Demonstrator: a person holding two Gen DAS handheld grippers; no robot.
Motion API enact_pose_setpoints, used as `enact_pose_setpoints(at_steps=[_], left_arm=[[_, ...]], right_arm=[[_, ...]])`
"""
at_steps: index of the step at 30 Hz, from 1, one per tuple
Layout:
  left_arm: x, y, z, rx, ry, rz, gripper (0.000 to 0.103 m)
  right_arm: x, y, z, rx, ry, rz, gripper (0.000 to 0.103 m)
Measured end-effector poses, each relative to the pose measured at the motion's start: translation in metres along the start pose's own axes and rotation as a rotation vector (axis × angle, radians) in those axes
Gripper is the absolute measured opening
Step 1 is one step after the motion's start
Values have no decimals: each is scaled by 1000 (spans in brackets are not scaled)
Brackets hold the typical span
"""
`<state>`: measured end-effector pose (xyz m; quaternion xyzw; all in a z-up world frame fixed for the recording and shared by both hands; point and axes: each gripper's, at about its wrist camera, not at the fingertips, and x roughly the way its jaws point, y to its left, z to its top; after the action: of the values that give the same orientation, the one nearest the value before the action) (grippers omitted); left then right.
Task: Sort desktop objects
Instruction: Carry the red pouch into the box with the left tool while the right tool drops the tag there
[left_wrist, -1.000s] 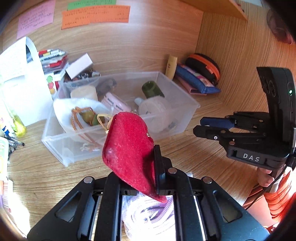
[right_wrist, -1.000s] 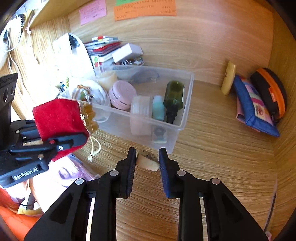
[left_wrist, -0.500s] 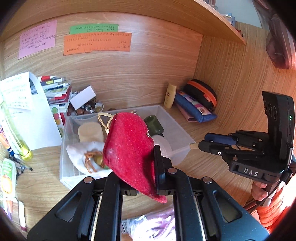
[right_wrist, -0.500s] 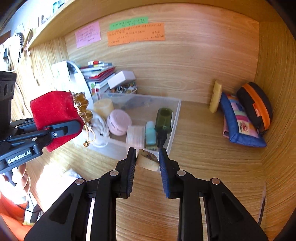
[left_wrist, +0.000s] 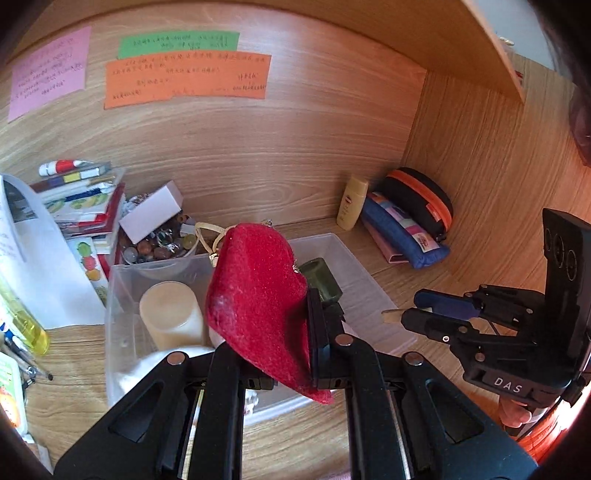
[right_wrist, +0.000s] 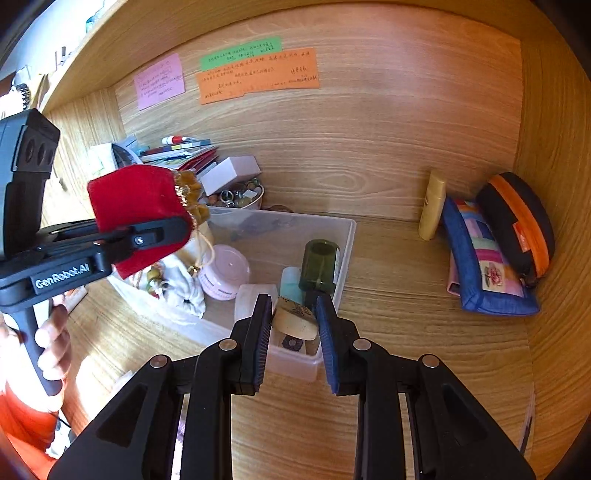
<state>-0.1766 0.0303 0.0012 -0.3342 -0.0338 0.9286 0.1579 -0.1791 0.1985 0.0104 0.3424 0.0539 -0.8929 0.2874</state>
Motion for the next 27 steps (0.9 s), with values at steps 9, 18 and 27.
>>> enact_pose_setpoints(at_steps=[9,18,27], left_arm=[[43,-1,-7,27,111,3,11],[52,-2,-13,49,130,37,12],[26,-9,-11,82,49,83,70]], right_arm=[[27,-2,0,-1,39,11,23],[38,0,-3,-11,69,20,23],[33,10,-4,-42,72,40,31]])
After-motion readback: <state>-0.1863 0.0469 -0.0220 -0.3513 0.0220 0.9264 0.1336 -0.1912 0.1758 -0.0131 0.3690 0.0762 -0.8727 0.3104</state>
